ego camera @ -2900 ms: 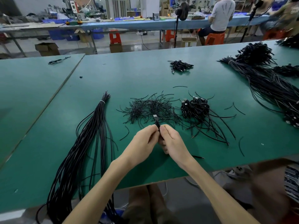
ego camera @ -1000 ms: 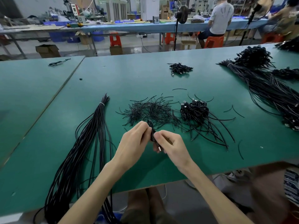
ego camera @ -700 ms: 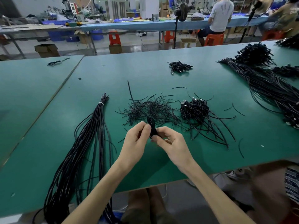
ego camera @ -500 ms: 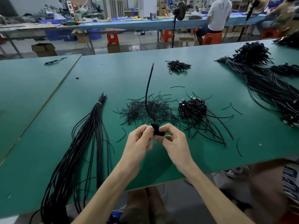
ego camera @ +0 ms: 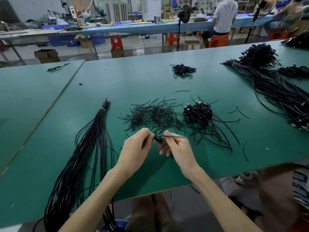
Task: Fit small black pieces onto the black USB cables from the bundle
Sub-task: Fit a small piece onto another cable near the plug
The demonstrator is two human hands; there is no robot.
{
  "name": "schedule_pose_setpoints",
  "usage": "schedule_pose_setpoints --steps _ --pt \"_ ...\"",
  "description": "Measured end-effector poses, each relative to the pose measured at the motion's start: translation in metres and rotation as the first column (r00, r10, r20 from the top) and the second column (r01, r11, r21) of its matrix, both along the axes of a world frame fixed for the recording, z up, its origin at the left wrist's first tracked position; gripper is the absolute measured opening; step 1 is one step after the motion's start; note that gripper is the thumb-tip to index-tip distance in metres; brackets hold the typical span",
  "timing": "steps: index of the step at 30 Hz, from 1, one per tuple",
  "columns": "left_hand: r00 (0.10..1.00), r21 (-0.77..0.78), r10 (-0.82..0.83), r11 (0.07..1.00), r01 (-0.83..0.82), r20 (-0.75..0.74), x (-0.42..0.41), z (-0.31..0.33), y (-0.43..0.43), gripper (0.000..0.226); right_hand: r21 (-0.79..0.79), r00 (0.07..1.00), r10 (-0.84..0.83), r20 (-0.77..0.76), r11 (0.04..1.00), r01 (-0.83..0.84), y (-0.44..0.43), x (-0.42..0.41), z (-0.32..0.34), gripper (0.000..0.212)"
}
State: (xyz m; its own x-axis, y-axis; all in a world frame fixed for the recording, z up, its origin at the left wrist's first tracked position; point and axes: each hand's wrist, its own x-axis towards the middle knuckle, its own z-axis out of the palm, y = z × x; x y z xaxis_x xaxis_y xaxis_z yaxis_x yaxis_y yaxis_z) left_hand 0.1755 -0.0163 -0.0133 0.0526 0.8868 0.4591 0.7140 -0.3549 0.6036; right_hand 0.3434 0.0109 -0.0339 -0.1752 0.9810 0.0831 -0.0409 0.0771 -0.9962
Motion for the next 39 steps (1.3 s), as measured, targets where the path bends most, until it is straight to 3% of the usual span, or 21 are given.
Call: schedule_pose_setpoints --steps 3,6,8,10,12,15,17,21,23,25,27,30,31,33,34,36,39 --pt "0.98 0.135 -0.001 0.99 0.029 -0.199 -0.006 0.002 0.003 0.028 -0.063 0.992 0.075 -0.096 0.995 -0.082 0.0 0.0 0.005 0.055" --pt "0.973 0.165 0.008 0.986 0.031 -0.229 -0.006 0.001 0.005 0.029 -0.013 0.991 0.134 -0.008 0.991 -0.134 0.001 0.001 0.006 0.053" --pt "0.99 0.132 0.007 0.991 0.012 -0.139 -0.004 -0.002 0.003 0.029 0.028 0.986 0.16 0.05 0.987 -0.161 0.001 0.003 0.003 0.038" --pt "0.999 0.053 -0.003 0.999 0.001 0.053 0.004 -0.004 -0.001 0.031 0.049 0.984 0.171 0.047 0.984 -0.174 0.002 0.005 0.002 0.019" --pt "0.959 -0.051 -0.008 0.998 0.024 0.284 0.014 -0.004 -0.003 0.035 0.071 0.987 0.154 0.034 0.985 -0.156 0.002 0.006 0.001 0.013" --pt "0.765 -0.184 0.021 0.974 0.128 0.644 0.027 0.0 -0.006 0.041 0.092 0.993 0.114 0.017 0.989 -0.115 -0.001 0.007 0.002 0.009" --pt "0.608 -0.262 0.085 0.942 0.208 0.789 0.032 0.001 -0.009 0.039 0.102 0.996 0.086 0.003 0.991 -0.086 -0.002 0.006 0.003 0.009" --pt "0.264 -0.445 0.363 0.793 0.416 0.894 0.03 0.007 -0.007 0.037 0.148 0.998 0.062 0.012 0.987 -0.063 -0.002 0.005 0.004 0.012" --pt "0.197 -0.47 0.433 0.725 0.503 0.88 0.024 0.011 -0.005 0.037 0.167 0.997 0.064 0.035 0.984 -0.069 -0.003 0.004 0.004 0.012" --pt "0.215 -0.494 0.456 0.681 0.54 0.864 0.02 0.015 -0.003 0.038 0.177 0.997 0.051 0.049 0.982 -0.059 -0.003 0.004 0.004 0.014" --pt "0.301 -0.53 0.436 0.674 0.515 0.848 0.017 0.018 -0.003 0.037 0.184 0.998 0.038 0.052 0.982 -0.047 -0.002 0.002 0.004 0.015" --pt "0.636 -0.509 0.229 0.808 0.299 0.737 0.014 0.025 -0.004 0.038 0.175 0.998 0.036 0.05 0.984 -0.044 -0.003 0.001 0.005 0.011" --pt "0.73 -0.434 0.137 0.87 0.235 0.669 0.014 0.027 -0.005 0.039 0.157 0.999 0.038 0.036 0.987 -0.044 -0.003 0.001 0.006 0.009" --pt "0.837 -0.229 -0.015 0.959 0.168 0.547 0.014 0.034 -0.006 0.039 0.103 0.999 0.03 -0.011 0.994 -0.029 -0.004 0.002 0.007 0.021" --pt "0.897 -0.117 -0.063 0.985 0.126 0.437 0.013 0.038 -0.006 0.038 0.066 0.999 0.03 -0.041 0.997 -0.027 -0.005 0.003 0.007 0.032" --pt "0.996 0.124 -0.033 0.992 0.023 0.079 0.011 0.044 -0.007 0.034 0.001 0.993 0.072 -0.098 0.997 -0.073 -0.006 0.004 0.009 0.056" --pt "0.926 0.397 0.082 0.915 0.078 -0.369 0.009 0.047 -0.007 0.031 -0.064 0.981 0.132 -0.139 0.988 -0.142 -0.007 0.003 0.013 0.075"
